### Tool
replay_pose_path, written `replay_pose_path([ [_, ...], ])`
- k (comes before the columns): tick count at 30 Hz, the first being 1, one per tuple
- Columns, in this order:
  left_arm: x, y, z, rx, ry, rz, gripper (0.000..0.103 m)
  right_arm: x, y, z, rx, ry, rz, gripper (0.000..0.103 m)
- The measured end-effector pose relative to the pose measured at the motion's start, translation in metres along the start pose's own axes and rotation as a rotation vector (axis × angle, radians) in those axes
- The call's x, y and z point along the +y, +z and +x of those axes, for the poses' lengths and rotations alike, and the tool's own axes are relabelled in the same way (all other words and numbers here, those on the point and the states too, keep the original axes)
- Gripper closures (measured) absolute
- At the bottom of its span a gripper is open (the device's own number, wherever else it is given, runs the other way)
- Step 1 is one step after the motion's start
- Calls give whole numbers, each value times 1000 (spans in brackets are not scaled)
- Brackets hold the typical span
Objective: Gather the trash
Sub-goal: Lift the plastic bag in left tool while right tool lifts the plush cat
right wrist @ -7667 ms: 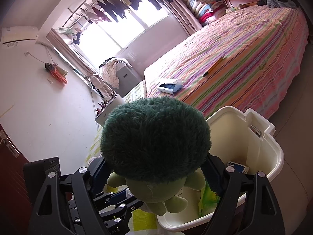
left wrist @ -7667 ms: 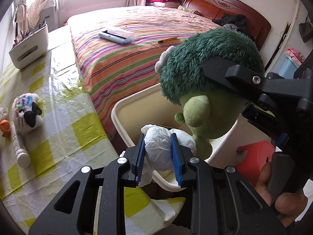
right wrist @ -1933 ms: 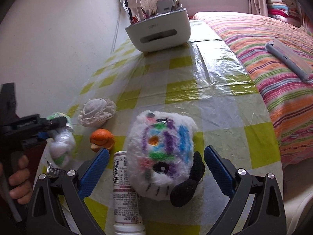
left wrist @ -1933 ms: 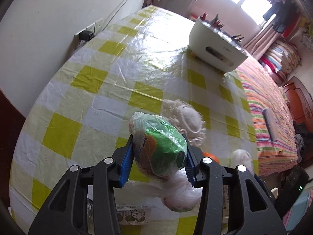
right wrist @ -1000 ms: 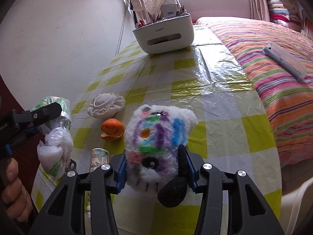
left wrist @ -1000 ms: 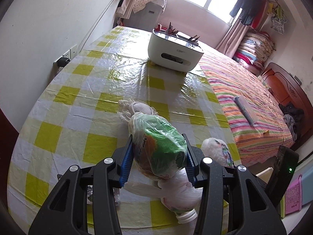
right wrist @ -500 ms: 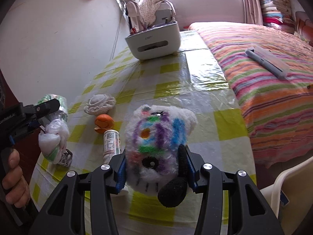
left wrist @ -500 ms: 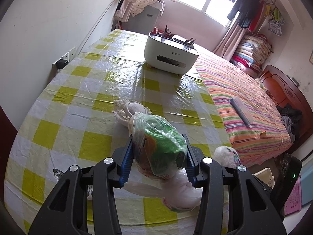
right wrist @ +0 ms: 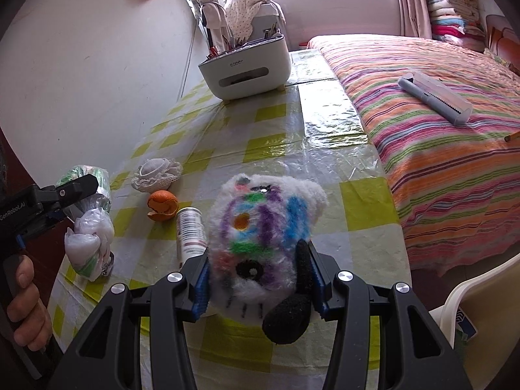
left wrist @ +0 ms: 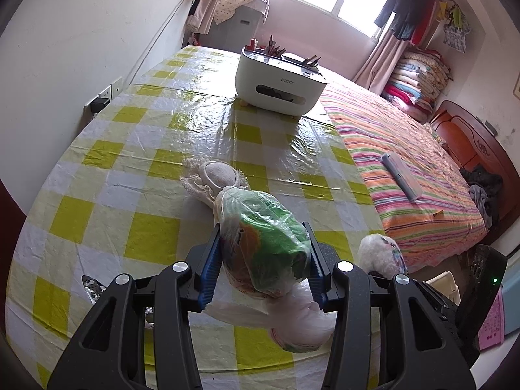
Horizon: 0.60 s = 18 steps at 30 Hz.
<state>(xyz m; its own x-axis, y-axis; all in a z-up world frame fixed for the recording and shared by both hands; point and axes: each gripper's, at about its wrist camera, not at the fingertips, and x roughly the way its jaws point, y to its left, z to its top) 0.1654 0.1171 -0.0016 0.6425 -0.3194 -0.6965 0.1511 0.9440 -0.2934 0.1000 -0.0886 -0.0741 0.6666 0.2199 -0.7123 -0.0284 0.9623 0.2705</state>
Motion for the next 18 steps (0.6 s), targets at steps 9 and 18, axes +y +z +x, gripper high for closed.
replay_pose_path([
  [9, 0, -1, -3, -14, -9, -7, 58, 5, -2, -4, -10, 2, -10, 56],
  [18, -9, -8, -6, -12, -11, 24, 58, 6, -7, -19, -28, -4, -28, 56],
])
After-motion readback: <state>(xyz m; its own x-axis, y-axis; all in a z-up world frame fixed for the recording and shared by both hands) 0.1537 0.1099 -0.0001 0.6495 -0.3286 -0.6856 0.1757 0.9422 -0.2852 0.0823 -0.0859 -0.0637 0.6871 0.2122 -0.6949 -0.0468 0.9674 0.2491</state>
